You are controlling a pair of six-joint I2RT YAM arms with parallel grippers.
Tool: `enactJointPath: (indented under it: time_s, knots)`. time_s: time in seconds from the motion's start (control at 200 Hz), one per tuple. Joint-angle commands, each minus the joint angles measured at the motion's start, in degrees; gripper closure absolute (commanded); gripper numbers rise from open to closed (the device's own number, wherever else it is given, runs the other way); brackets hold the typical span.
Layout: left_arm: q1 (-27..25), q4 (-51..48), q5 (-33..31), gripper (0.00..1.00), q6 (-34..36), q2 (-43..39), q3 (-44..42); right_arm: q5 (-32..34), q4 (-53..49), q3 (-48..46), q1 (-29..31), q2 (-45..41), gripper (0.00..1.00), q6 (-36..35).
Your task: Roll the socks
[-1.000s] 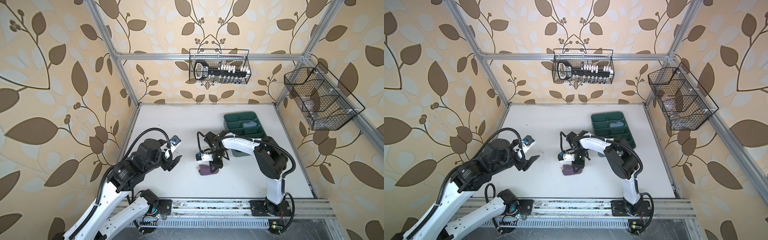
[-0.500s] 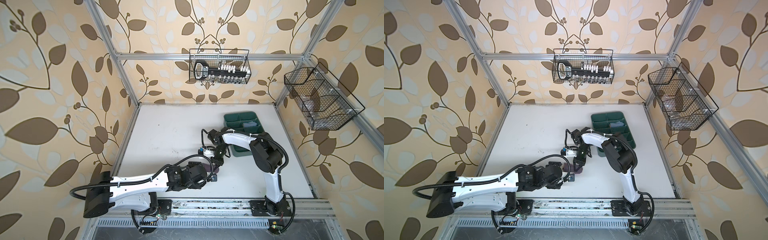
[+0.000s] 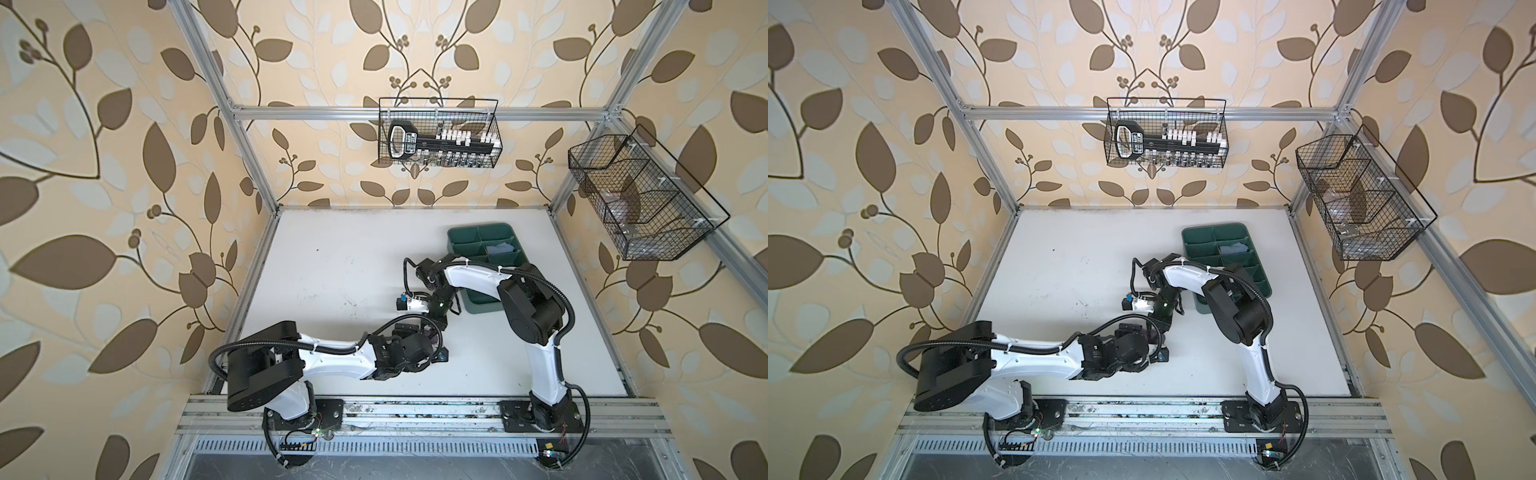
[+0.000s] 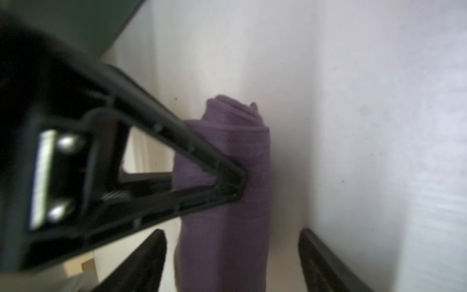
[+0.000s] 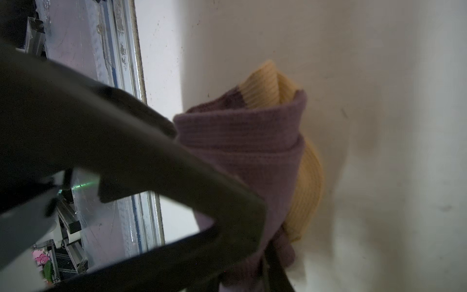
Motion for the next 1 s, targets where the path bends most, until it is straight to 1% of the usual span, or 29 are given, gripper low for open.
enactJointPath:
  time_s: [0.0,0.05,0.075,0.125,0.165,0.24,0.3,0.36,0.43,0.495,0.55,0.585,0.605,0.655,0.745,0.79,0.83,0.895,0.94,0.995]
  knots:
    - [0.9,0.5,2.5,0.32,-1.0,2.6,3.3,5.9,1.0,-2.7,0.9,1.8,0.84,-1.1]
    - [0.9,0.0,0.3,0.44,-2.0,4.5,4.2,5.9,1.2,-2.9,0.9,1.5,0.84,-1.3]
    - [1.0,-0.6,-0.5,0.52,-2.7,5.5,4.7,5.9,1.2,-3.0,0.8,1.3,0.83,-1.2]
    - [1.3,-2.4,-1.2,0.66,-3.7,7.2,5.8,5.5,1.3,-3.2,0.9,0.7,0.82,-1.6]
    - [1.3,-3.5,-1.5,0.75,-4.4,8.3,6.3,5.3,1.6,-3.4,0.7,0.1,0.81,-1.6]
    - [1.4,-6.1,-1.5,1.0,-6.1,9.8,7.4,4.8,2.1,-3.8,0.5,-1.4,0.79,-1.8]
    - [1.4,-9.3,-0.1,1.0,-7.9,10.0,9.1,4.6,3.9,-4.7,0.2,-3.5,0.75,-1.8]
    - [1.7,-13.8,3.2,1.0,-9.2,9.5,10.8,3.9,8.4,-7.2,-0.9,-8.6,0.7,-0.8]
    - [2.5,-20.0,9.7,1.0,-10.6,8.1,12.9,3.8,15.9,-11.3,-2.9,-16.3,0.6,2.2]
    - [3.7,-25.6,15.5,1.0,-11.6,6.8,15.0,4.5,21.8,-14.8,-5.1,-23.0,0.53,4.8]
    - [5.7,-30.3,21.2,1.0,-12.2,6.1,16.9,5.5,26.6,-16.9,-7.5,-28.9,0.53,6.9]
    - [7.1,-32.8,23.4,1.0,-12.9,5.9,18.0,6.3,29.8,-18.5,-9.3,-32.4,0.52,9.2]
    - [8.0,-33.9,24.4,1.0,-13.4,5.8,18.5,7.1,31.9,-19.4,-10.4,-34.6,0.52,10.9]
    - [10.5,-37.3,29.2,1.0,-13.6,6.1,19.9,9.4,37.3,-21.6,-13.4,-39.4,0.5,15.4]
    - [14.6,-39.9,33.0,1.0,-14.3,6.5,21.2,15.4,45.6,-25.4,-18.5,-49.2,0.49,23.5]
    - [16.3,-40.4,34.2,1.0,-14.3,6.7,21.6,18.1,48.9,-27.4,-20.1,-53.9,0.49,25.9]
    - [17.6,-40.8,35.6,1.0,-14.1,6.9,22.1,20.3,50.2,-29.0,-20.4,-58.5,0.49,26.4]
    - [19.2,-41.5,37.3,1.0,-13.4,7.9,23.1,21.5,50.6,-31.7,-19.0,-65.0,0.49,25.2]
    - [20.2,-42.0,38.7,1.0,-12.9,8.6,23.7,23.3,49.4,-33.6,-16.3,-69.0,0.5,22.7]
    - [21.2,-42.9,40.8,1.0,-12.0,9.7,24.6,26.7,46.2,-35.9,-10.3,-73.3,0.5,17.7]
